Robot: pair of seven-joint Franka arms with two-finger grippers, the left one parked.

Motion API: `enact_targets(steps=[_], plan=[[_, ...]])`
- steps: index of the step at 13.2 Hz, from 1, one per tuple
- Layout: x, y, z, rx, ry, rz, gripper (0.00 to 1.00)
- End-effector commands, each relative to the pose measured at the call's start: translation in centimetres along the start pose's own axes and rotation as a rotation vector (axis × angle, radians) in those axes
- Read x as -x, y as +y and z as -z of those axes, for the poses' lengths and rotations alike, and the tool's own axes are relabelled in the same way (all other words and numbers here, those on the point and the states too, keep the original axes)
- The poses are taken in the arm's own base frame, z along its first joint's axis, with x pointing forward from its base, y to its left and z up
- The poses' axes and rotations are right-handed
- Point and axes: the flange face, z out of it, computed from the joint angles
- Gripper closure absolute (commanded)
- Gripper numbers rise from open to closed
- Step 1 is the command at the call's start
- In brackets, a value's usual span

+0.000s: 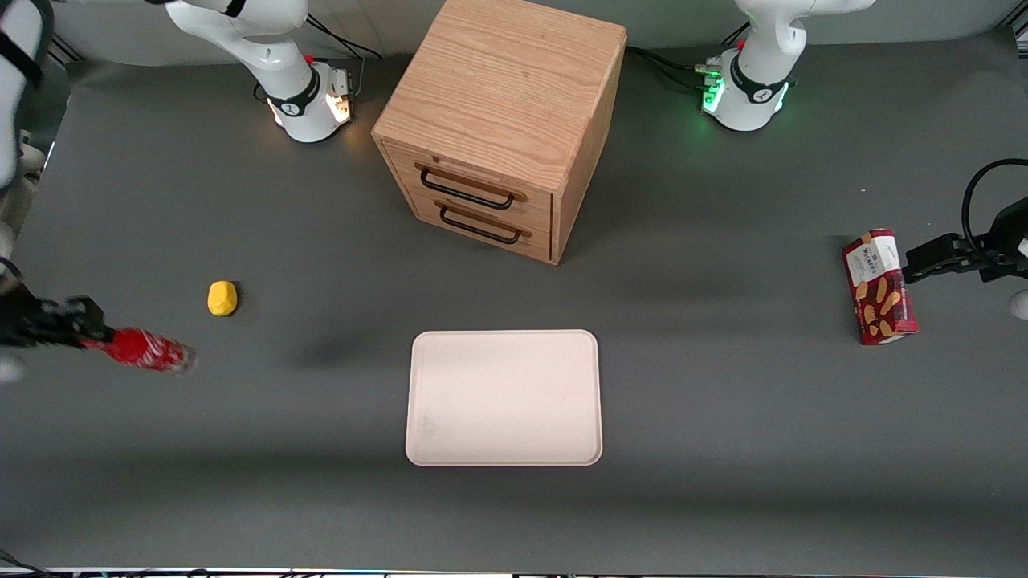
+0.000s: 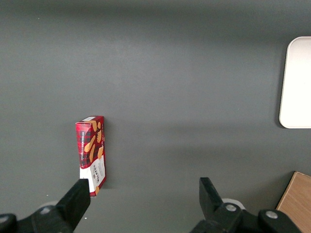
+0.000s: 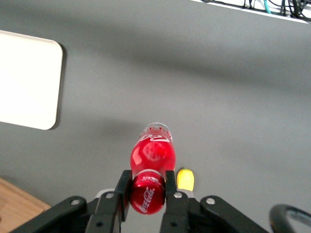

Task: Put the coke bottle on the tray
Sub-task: 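Lift the bottle and carry it with the right gripper over the white tray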

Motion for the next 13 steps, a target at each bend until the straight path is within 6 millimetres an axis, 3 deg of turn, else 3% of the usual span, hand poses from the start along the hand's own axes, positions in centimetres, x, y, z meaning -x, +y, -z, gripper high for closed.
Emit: enact_targets(steps=[1, 2, 5, 9, 12, 13], plan=[[0.5, -2.9, 1.5, 0.017, 0.007, 0.027, 1.0], [0.5, -4.4, 2.5, 0.018, 0.019, 0.009, 1.0], [0.0, -11.9, 3.6, 0.018, 0.028, -0.033, 1.0], [-0.8, -24.3, 2.6, 0.002, 0.039, -0.196, 1.0], [-1.5, -32.4, 0.5, -0.028, 0.051, -0.306, 1.0], [-1.6, -34.1, 0.1, -0.037, 0.06, -0.334, 1.0]])
